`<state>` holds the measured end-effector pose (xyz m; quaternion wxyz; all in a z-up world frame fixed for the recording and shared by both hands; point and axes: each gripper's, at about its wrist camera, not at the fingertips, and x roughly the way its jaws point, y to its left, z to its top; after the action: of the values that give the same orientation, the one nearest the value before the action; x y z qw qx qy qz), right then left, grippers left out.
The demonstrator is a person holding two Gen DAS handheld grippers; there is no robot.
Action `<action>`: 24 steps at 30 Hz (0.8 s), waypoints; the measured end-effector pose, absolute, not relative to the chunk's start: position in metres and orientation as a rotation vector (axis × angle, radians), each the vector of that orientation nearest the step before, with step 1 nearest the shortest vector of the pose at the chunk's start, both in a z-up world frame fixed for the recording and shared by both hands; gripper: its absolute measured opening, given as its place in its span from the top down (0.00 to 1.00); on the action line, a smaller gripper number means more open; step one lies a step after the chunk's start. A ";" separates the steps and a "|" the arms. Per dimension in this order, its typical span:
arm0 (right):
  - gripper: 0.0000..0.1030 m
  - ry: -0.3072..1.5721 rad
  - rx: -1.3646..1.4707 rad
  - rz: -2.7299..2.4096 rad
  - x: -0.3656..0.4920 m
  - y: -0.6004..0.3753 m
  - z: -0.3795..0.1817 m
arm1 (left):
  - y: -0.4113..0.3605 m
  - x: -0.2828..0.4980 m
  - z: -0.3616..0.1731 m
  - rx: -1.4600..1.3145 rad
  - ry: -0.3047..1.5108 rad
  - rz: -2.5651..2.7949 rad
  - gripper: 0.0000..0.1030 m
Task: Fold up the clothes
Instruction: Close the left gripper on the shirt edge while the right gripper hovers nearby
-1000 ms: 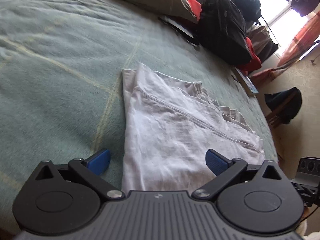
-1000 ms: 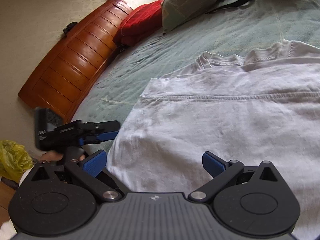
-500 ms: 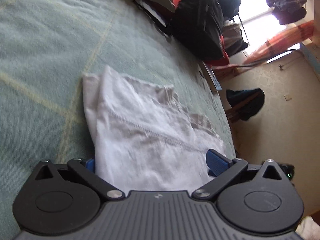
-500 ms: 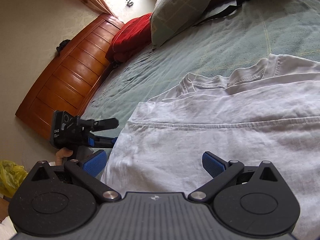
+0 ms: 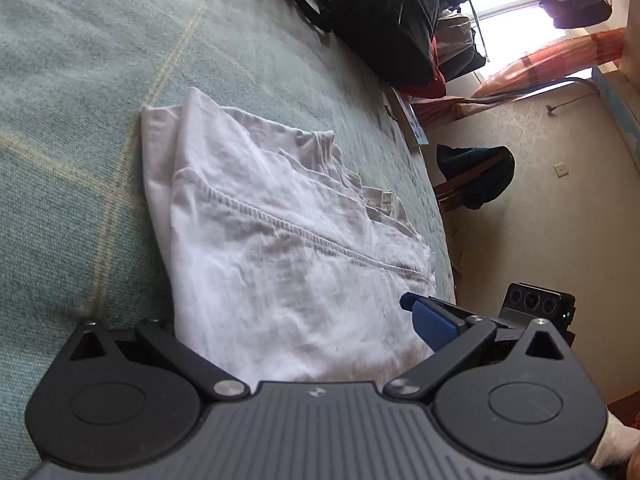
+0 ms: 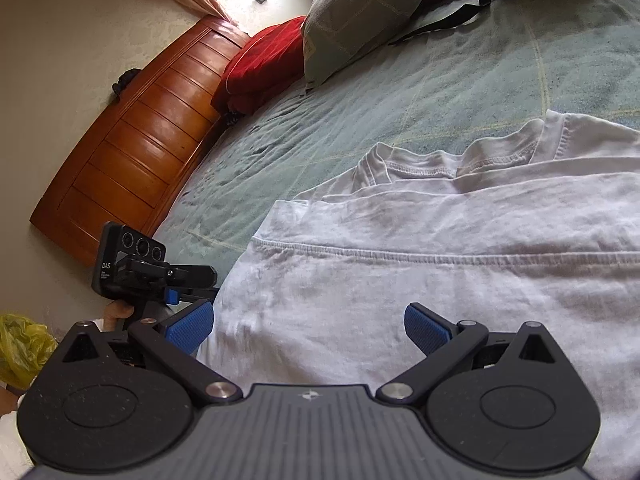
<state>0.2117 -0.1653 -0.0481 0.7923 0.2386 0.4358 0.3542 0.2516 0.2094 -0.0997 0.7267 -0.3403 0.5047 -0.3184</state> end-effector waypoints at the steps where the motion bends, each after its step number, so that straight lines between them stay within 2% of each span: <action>1: 0.00 0.937 0.517 0.762 0.214 -0.164 -0.047 | 0.211 0.253 -0.101 -0.753 1.117 -0.705 0.03; 4: 0.00 0.940 0.527 0.762 0.221 -0.158 -0.046 | 0.215 0.257 -0.106 -0.762 1.131 -0.713 0.13; 5: 0.00 0.944 0.528 0.764 0.223 -0.155 -0.046 | 0.217 0.258 -0.108 -0.765 1.135 -0.716 0.20; 7: 0.00 0.953 0.527 0.765 0.227 -0.151 -0.046 | 0.220 0.261 -0.111 -0.771 1.144 -0.721 0.37; 9: 0.00 0.959 0.521 0.762 0.230 -0.148 -0.047 | 0.223 0.263 -0.115 -0.777 1.153 -0.727 0.65; 16: 0.00 0.971 0.527 0.732 0.238 -0.144 -0.052 | 0.221 0.273 -0.123 -0.763 1.184 -0.741 0.68; 18: 0.00 0.977 0.526 0.729 0.240 -0.142 -0.053 | 0.218 0.273 -0.123 -0.733 1.190 -0.718 0.83; 24: 0.00 1.010 0.551 0.704 0.236 -0.142 -0.055 | 0.210 0.266 -0.114 -0.629 1.160 -0.677 0.85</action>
<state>0.2358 -0.1425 -0.0548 0.7812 0.2549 0.4675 0.3258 0.2655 0.2102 -0.1137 0.7374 -0.2867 0.5284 -0.3081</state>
